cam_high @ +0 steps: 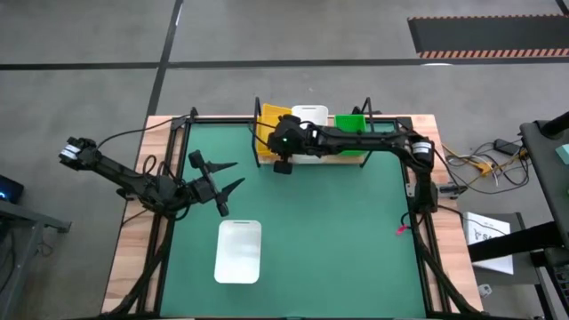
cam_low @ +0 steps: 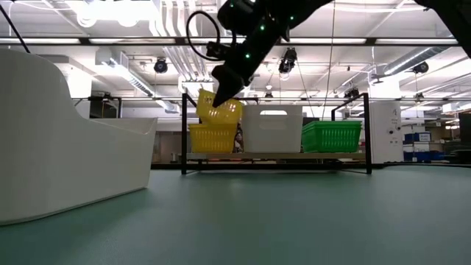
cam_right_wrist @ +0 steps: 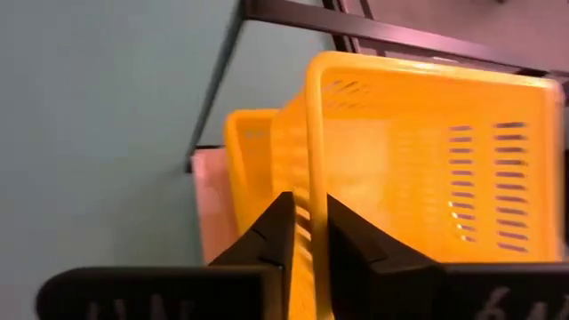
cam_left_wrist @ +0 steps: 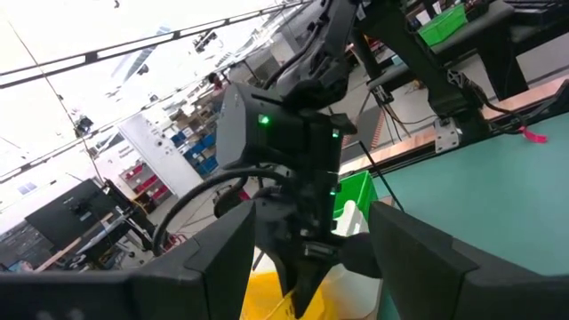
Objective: Stack baskets on shelf by color
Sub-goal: Stack the yellow bin on top of the yellow bin on the shelf, then stack the white bin on top of the white bin on the shelf
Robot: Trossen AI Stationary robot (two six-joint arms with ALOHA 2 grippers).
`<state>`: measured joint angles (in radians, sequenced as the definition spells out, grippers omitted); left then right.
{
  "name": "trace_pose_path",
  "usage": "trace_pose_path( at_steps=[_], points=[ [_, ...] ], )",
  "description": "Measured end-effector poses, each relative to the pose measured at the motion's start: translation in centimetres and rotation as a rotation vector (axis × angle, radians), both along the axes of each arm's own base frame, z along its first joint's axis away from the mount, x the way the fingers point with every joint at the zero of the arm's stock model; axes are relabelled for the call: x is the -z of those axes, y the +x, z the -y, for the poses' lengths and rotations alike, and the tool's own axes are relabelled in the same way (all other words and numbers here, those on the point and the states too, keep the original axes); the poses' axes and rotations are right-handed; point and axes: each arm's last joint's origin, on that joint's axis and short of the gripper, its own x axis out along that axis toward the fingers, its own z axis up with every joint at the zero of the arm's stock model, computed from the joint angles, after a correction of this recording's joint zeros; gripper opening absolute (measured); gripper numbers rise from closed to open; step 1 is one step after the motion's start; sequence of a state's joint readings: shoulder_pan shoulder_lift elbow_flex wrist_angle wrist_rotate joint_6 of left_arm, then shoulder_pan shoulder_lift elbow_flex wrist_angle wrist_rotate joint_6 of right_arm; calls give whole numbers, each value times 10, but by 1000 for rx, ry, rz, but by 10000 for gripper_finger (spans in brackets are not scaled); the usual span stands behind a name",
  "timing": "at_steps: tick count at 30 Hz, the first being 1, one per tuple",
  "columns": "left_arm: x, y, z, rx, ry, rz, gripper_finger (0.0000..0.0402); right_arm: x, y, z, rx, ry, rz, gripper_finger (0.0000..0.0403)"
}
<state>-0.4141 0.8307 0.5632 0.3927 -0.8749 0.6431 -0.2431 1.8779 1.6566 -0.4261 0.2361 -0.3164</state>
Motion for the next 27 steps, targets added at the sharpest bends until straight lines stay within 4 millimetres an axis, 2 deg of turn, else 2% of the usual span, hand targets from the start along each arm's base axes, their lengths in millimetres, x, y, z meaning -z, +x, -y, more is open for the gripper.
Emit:
trace_pose_path(
  at_steps=[9, 14, 17, 21, 24, 27],
  points=[
    [0, 0, 0, 0, 1, 0, 203, -5, 1, 0, -1, -1, 10, 102],
    [0, 0, 0, 0, 2, 0, 203, -23, 3, -14, -11, 20, 23, 107],
    [0, 0, 0, 0, 2, 0, 203, -37, -5, -36, -69, 23, -27, 84],
    [0, 0, 0, 0, 1, 0, 203, -51, -27, -71, -142, 42, -107, 33],
    [0, 0, 0, 0, 0, 3, 203, -54, -47, -98, -190, 72, -116, 13],
    [-1, 0, 0, 1, -13, 17, 203, -45, -68, -126, -346, 177, -125, 13]
  ],
)
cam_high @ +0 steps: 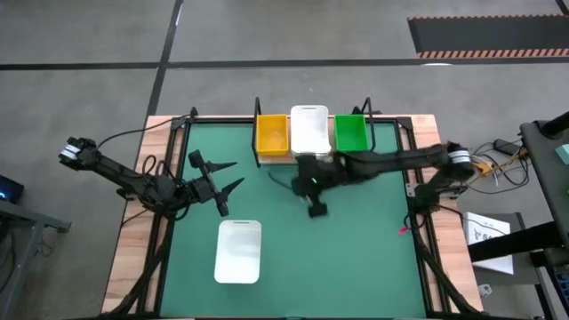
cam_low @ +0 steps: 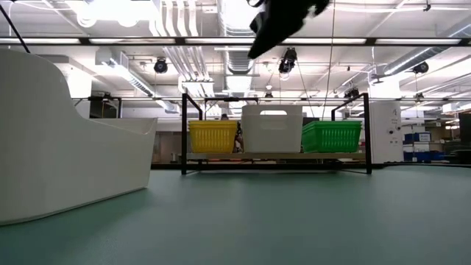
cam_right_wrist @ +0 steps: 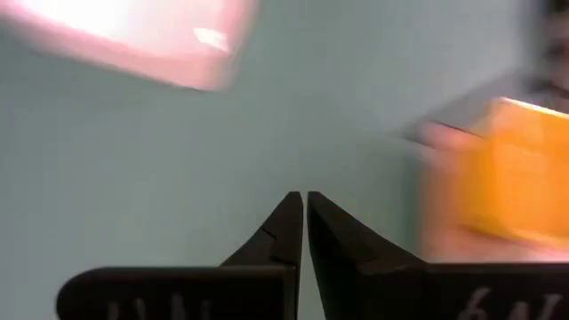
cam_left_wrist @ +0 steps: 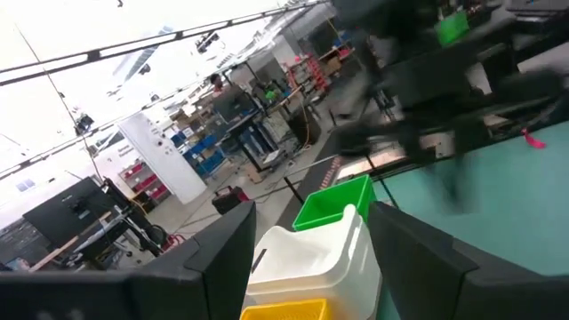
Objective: Stack baskets on shelf by color
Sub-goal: Stack the white bin on top of the white bin on the shelf
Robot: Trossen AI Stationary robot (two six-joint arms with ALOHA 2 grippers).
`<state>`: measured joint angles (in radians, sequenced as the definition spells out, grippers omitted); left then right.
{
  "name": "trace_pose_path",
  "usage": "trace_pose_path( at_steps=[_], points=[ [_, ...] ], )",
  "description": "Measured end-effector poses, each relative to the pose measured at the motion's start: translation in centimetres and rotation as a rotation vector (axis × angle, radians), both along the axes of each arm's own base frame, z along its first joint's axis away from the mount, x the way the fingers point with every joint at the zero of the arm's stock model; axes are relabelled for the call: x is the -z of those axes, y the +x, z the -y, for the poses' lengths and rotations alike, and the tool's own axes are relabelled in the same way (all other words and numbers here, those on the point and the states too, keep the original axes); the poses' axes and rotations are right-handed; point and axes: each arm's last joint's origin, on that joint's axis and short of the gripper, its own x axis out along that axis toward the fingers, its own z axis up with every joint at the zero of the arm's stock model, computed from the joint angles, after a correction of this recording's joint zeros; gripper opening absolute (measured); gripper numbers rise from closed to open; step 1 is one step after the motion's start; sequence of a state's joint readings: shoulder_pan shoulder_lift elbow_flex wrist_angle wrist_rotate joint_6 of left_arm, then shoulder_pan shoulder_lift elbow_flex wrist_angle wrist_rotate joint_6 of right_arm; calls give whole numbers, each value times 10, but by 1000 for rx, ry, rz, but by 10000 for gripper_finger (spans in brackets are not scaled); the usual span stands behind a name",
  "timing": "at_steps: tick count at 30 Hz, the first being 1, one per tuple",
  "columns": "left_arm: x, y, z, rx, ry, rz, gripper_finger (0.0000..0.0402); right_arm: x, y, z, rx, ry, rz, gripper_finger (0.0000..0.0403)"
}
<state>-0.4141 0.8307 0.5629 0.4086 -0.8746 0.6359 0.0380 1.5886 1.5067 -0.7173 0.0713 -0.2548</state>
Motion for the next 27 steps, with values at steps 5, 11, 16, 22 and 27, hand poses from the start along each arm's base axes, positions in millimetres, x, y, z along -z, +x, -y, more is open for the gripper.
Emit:
trace_pose_path(
  at_steps=[5, 11, 16, 22, 27],
  points=[
    [3, 4, 2, 27, -62, 23, 203, 37, -22, -42, -228, 148, 178, 12],
    [8, 30, 18, 176, -198, 14, 188, 77, -41, -53, -310, 77, 439, 12],
    [33, 43, 52, 191, -407, -322, 148, 86, -54, -45, -313, 47, 441, 12],
    [-12, 29, 73, -50, -876, -779, 74, 84, -61, -38, -322, 14, 450, 12],
    [-8, 31, 105, -140, -1276, -1218, 7, 84, -60, -35, -314, 12, 450, 12]
  ],
)
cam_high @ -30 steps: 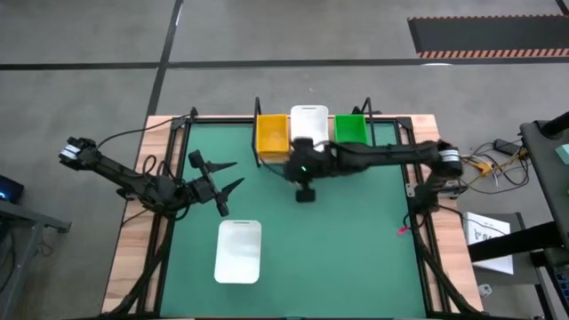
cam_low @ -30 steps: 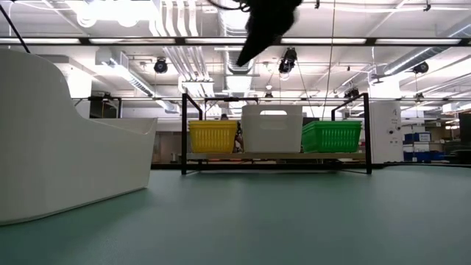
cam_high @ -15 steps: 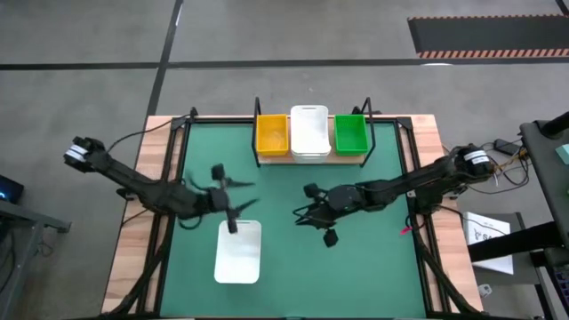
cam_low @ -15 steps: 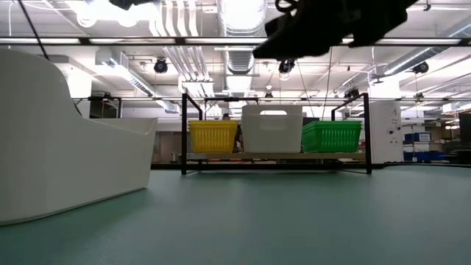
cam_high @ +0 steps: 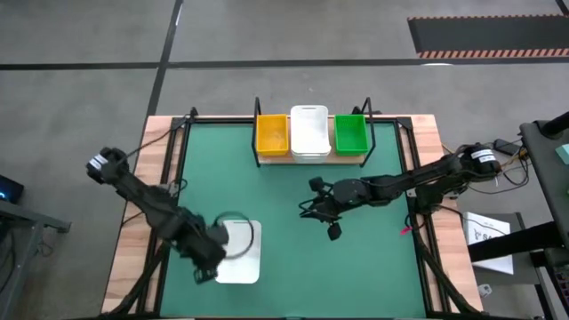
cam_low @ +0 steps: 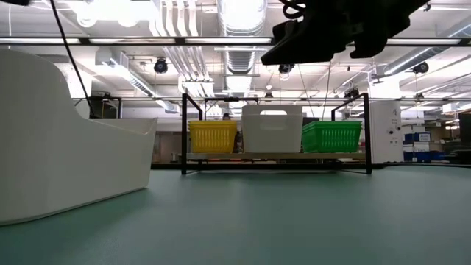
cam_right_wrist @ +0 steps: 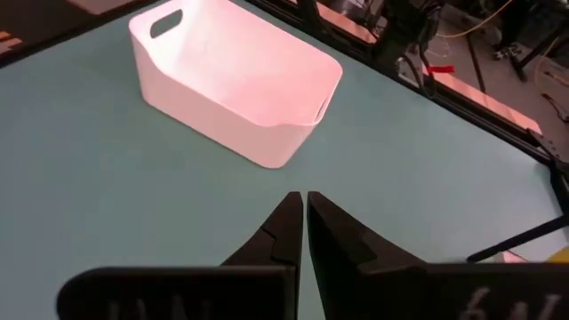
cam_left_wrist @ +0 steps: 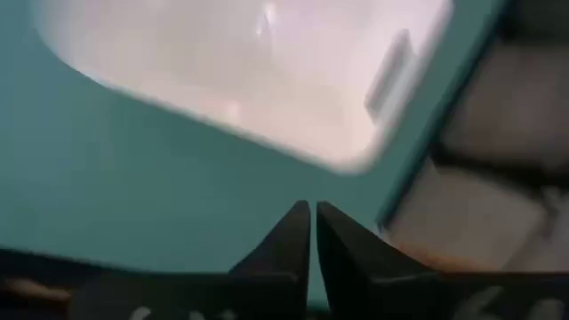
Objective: Stack baskets on shelf by color
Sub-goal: Stack the white bin on top of the white bin on the shelf
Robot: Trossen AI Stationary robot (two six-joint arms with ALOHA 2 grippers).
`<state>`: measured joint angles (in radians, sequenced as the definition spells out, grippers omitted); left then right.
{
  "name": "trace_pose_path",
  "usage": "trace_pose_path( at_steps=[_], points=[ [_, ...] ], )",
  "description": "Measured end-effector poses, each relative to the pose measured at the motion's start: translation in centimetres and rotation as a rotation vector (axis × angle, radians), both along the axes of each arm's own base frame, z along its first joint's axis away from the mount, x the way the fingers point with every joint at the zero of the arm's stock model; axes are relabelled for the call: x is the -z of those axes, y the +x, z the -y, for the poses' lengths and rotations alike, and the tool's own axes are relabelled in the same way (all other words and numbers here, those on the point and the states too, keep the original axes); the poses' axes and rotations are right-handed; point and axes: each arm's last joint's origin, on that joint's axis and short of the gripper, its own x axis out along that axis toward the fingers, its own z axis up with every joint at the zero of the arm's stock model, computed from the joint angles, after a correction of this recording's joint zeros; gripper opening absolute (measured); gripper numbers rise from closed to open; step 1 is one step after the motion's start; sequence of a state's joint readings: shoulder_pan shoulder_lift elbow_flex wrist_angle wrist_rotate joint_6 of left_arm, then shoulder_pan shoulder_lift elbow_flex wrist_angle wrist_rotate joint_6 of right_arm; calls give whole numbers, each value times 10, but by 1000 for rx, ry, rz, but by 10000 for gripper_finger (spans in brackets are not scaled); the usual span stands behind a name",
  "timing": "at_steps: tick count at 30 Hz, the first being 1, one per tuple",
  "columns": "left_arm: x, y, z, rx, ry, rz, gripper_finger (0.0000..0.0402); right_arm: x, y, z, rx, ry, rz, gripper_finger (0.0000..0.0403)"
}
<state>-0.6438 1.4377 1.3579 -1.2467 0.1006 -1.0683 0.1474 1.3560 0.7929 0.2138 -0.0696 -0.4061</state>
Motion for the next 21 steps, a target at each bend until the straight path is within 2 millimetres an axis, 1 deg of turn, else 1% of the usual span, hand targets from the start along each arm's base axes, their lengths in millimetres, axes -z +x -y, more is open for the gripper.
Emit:
trace_pose_path(
  at_steps=[2, 4, 7, 11, 14, 16, 18, 19, 21],
  points=[
    [11, 2, 14, 32, -39, -76, 8, 1, 1, 0, -1, -3, -3, 12],
    [25, 1, 24, 59, -20, -149, 6, 3, 0, 1, -5, -9, -8, 12],
    [47, -1, 30, 70, 57, -226, 1, 4, -1, 0, -17, -20, -8, 12],
    [76, 10, 35, 57, 153, -238, 1, 5, -1, 0, -17, -21, -17, 12],
    [95, 25, 38, 67, 163, -166, 1, 7, -2, 1, -20, -31, -43, 12],
    [101, 41, 36, 37, 229, -45, 1, 8, -3, 1, -21, -32, -49, 12],
    [96, 57, 31, 14, 308, 81, 1, 8, -2, 1, -21, -32, -46, 12],
    [92, 61, 27, 19, 337, 113, 0, 8, -2, 1, -21, -31, -46, 12],
    [91, 62, 22, 39, 375, 120, 0, 8, -2, 1, -13, -19, -51, 12]
  ],
)
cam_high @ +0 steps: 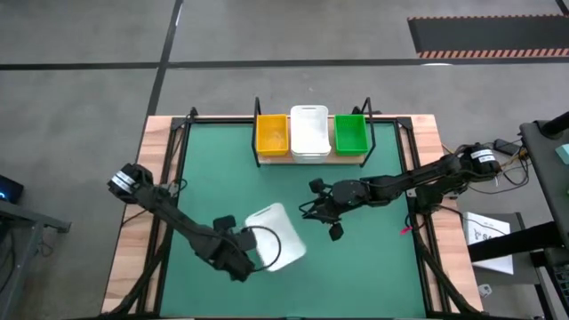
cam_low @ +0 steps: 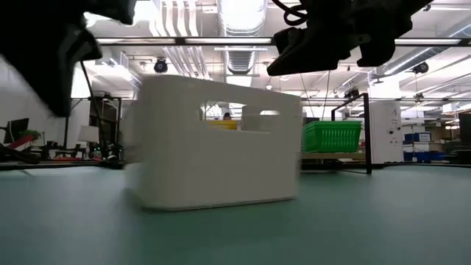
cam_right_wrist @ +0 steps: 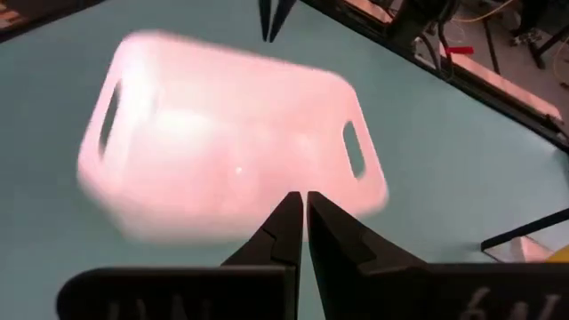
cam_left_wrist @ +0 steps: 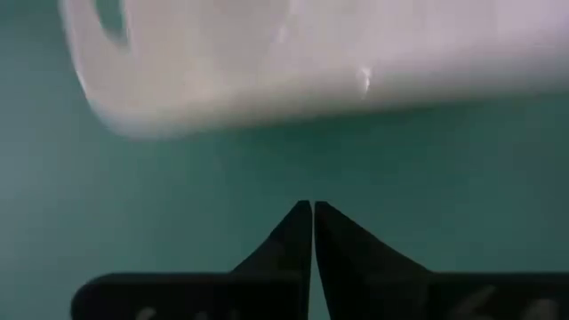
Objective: Stack baskets on shelf by color
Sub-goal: Stack the white bin on top of the white bin on the shelf
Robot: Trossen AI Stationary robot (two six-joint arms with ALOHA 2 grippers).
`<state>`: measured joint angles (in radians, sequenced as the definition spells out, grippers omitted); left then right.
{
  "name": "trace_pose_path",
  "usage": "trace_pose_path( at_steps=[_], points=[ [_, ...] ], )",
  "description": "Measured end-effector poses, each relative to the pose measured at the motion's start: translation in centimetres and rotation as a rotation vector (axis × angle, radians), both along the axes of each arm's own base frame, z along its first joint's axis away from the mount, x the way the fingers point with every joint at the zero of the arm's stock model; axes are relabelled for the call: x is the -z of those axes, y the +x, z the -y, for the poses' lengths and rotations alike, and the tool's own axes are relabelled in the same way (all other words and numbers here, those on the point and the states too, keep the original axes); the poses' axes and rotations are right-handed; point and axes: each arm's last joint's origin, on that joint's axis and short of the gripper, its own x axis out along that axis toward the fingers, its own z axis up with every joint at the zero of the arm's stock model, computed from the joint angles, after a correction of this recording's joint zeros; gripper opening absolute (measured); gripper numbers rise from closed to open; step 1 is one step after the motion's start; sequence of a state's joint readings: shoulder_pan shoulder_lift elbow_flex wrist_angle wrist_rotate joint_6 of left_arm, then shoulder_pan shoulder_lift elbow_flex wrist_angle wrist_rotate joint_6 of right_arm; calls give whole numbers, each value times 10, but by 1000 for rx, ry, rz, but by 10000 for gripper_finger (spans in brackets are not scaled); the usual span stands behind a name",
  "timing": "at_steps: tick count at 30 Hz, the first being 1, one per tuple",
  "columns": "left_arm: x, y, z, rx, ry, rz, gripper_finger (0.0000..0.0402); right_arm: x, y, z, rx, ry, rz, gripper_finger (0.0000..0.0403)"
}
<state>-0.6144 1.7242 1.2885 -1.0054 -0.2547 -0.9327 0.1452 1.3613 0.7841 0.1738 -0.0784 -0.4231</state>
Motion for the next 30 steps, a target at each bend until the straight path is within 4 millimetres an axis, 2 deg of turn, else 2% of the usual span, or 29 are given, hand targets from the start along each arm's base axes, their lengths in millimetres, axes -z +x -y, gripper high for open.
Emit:
trace_pose_path(
  at_steps=[5, 9, 14, 17, 20, 25, 30],
  points=[
    [16, -5, -10, 40, 112, -31, 0, 0, -1, -5, -63, 106, -35, 28],
    [24, -7, -18, 49, 248, 12, 0, -7, -1, -15, -148, 194, -73, 78],
    [22, -8, -25, 77, 356, 55, 0, -10, 4, -31, -169, 238, -144, 145],
    [14, -8, -28, 103, 420, 101, 0, -11, 10, -39, -176, 250, -189, 171],
    [3, -11, -32, 120, 472, 156, 0, -2, 19, -46, -174, 260, -234, 184],
    [-21, -16, -38, 175, 582, 261, 0, 17, 36, -52, -195, 279, -301, 187],
    [-50, -14, -37, 306, 658, 419, 0, 44, 58, -58, -179, 275, -379, 183]
  ],
)
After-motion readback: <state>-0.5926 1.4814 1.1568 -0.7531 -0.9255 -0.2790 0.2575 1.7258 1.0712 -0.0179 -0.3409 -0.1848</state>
